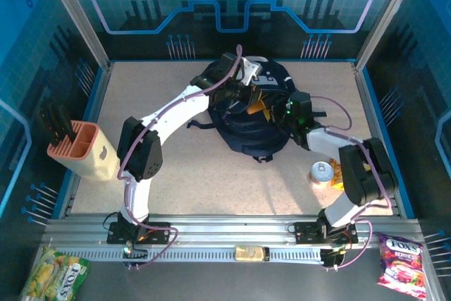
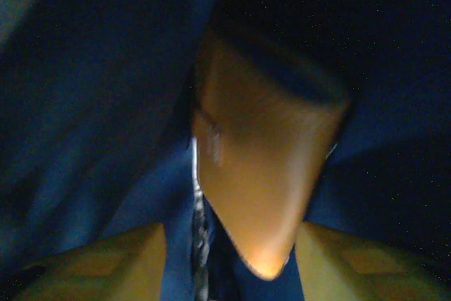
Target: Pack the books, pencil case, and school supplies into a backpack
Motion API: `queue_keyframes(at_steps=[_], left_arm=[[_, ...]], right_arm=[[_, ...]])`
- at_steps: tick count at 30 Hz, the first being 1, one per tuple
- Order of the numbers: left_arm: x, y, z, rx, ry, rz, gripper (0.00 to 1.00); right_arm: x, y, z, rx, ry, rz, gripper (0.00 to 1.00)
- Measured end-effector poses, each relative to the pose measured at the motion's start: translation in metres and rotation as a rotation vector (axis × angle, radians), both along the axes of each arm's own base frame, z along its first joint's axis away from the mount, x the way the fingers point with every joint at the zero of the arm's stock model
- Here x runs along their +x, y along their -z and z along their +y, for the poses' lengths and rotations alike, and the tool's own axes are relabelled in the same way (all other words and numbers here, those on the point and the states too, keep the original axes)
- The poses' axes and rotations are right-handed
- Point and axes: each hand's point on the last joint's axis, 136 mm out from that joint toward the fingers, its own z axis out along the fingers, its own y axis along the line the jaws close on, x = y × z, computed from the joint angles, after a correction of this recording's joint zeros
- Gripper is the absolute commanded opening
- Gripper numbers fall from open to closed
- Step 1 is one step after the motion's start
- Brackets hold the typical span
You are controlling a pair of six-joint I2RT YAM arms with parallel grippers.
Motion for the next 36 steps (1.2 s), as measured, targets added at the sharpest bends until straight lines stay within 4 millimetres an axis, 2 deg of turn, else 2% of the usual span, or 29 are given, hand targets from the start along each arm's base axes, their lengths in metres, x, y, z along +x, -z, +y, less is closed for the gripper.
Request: queue_keyframes(at_steps=[2, 3, 4, 8, 11, 15, 20, 24, 27, 30, 36], left_arm=[[0.001, 0.000, 0.001, -0.005, -0.006, 0.007, 0.00], [0.000, 0.000, 0.001, -0.008, -0.006, 0.011, 0.09], [0.000, 0.000, 0.001, -0.011, -0.004, 0.014, 0.15], [-0.004, 0.003, 0.000, -0.044, 0.003, 0.039, 0.33], [-0.009, 0.005, 0.009, -0.070, -0.019, 0.068, 0.48], [-0.011, 0.005, 0.030, -0.107, -0.091, 0.102, 0.53], [-0.004, 0.022, 0.080, -0.128, -0.269, 0.186, 0.55], [0.007, 0.048, 0.124, -0.165, -0.445, 0.324, 0.54], [0.015, 0.058, 0.147, -0.229, -0.537, 0.426, 0.50], [0.020, 0.068, 0.156, -0.264, -0.583, 0.494, 0.49], [0.030, 0.087, 0.141, -0.273, -0.568, 0.582, 0.44]], right_arm=[[-0.017, -0.007, -0.005, -0.013, -0.006, -0.004, 0.60], [-0.024, -0.008, -0.008, -0.027, -0.007, -0.001, 0.60], [-0.032, -0.008, -0.011, -0.046, -0.006, 0.004, 0.62], [-0.062, -0.003, -0.034, -0.170, 0.029, 0.029, 0.67], [-0.080, 0.000, -0.052, -0.267, 0.062, 0.033, 0.73], [-0.094, -0.001, -0.068, -0.387, 0.068, 0.007, 0.76], [-0.099, 0.007, -0.070, -0.497, -0.002, 0.022, 0.77], [-0.094, 0.003, -0.058, -0.543, -0.065, 0.006, 0.77], [-0.090, -0.002, -0.042, -0.558, -0.116, -0.017, 0.76], [-0.087, -0.002, -0.029, -0.567, -0.159, -0.026, 0.76], [-0.081, 0.007, -0.009, -0.562, -0.226, -0.016, 0.76]])
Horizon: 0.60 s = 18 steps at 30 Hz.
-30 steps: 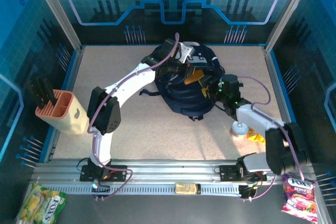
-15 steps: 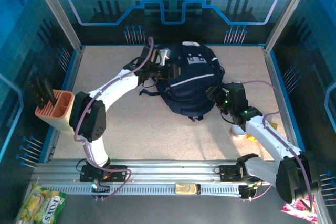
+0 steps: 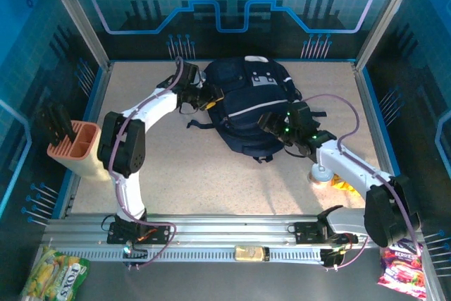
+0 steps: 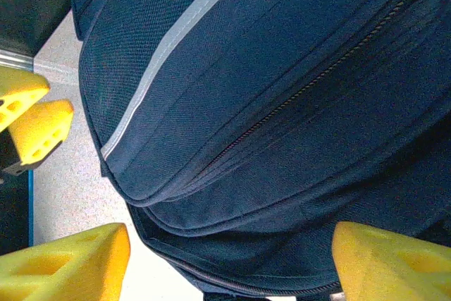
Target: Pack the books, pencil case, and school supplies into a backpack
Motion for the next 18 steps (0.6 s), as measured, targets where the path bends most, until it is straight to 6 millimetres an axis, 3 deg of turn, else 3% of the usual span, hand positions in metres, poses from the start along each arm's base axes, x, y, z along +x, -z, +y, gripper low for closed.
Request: queue_keyframes(at_steps=[7, 12, 18], left_arm=[[0.014, 0.005, -0.018, -0.049, 0.057, 0.037, 0.38], [0.010, 0.015, -0.027, -0.059, 0.089, 0.081, 0.38], [0.001, 0.022, -0.032, -0.052, 0.131, 0.107, 0.18]], right_arm=[[0.011, 0.001, 0.016, 0.009, -0.067, -0.012, 0.75], [0.019, 0.005, 0.022, -0.005, -0.093, -0.005, 0.75], [0.032, 0.005, 0.023, -0.017, -0.095, -0.011, 0.71]])
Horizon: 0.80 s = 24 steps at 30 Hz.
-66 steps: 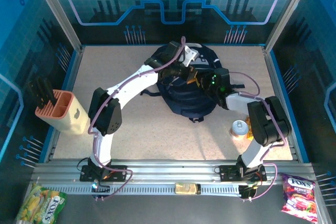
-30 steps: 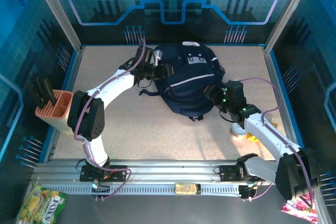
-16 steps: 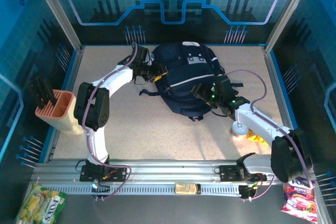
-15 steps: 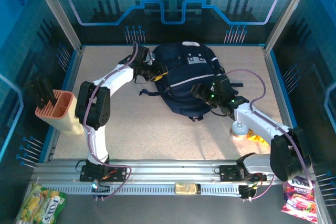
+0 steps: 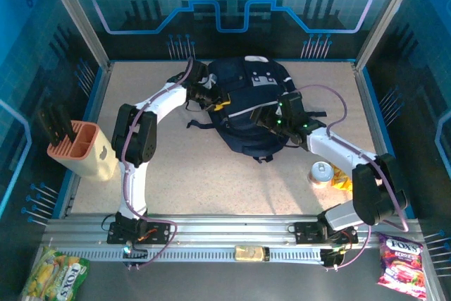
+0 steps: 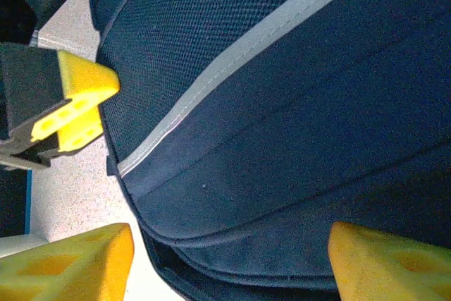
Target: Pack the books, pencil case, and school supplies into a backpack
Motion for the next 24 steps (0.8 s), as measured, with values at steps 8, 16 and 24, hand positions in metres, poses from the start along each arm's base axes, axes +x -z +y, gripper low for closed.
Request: queue_keyframes(at_steps=[8, 16, 24], left_arm=[[-0.003, 0.001, 0.001, -0.016, -0.006, -0.012, 0.00], [-0.025, -0.010, 0.018, -0.054, -0.106, -0.021, 0.00], [-0.036, -0.010, 0.043, -0.088, -0.291, -0.020, 0.00]], right_arm=[[0.017, 0.022, -0.005, -0.016, 0.016, 0.061, 0.53], [0.026, 0.042, 0.003, -0.037, -0.032, 0.113, 0.49], [0.049, 0.039, 0.023, -0.035, -0.144, 0.064, 0.56]])
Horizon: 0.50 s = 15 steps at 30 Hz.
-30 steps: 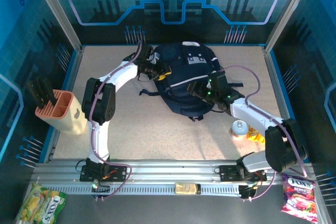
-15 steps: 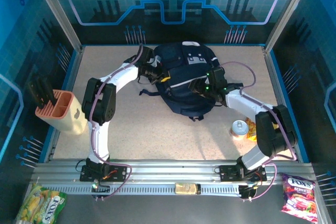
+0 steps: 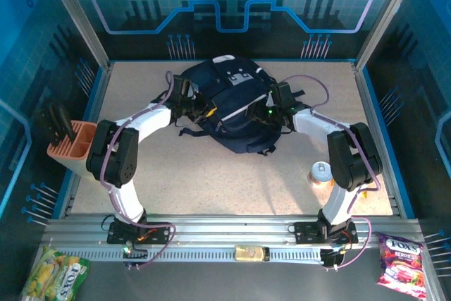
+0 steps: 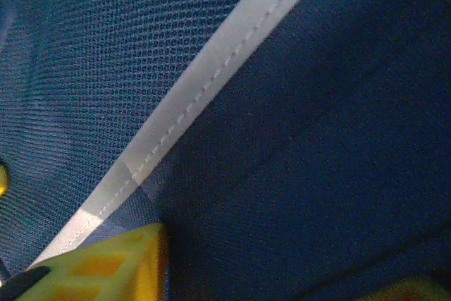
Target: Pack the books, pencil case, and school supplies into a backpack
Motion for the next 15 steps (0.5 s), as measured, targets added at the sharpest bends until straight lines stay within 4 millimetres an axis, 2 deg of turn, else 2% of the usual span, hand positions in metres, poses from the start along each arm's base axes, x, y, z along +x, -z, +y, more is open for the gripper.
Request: queue_keyframes(at_steps=[4, 9, 12, 15], left_arm=[[0.000, 0.001, 0.001, -0.036, -0.042, -0.003, 0.00], [0.000, -0.002, -0.001, -0.063, -0.066, 0.004, 0.00], [-0.001, -0.002, -0.002, -0.066, -0.069, 0.011, 0.00], [-0.002, -0.003, -0.005, -0.072, -0.072, 0.020, 0.00]], right_arm=[[-0.004, -0.017, -0.006, -0.033, -0.008, -0.039, 0.65], [-0.023, -0.061, -0.015, -0.090, 0.012, -0.123, 0.67], [-0.045, -0.081, -0.007, -0.123, 0.003, -0.164, 0.67], [-0.068, -0.087, 0.009, -0.138, -0.011, -0.169, 0.66]])
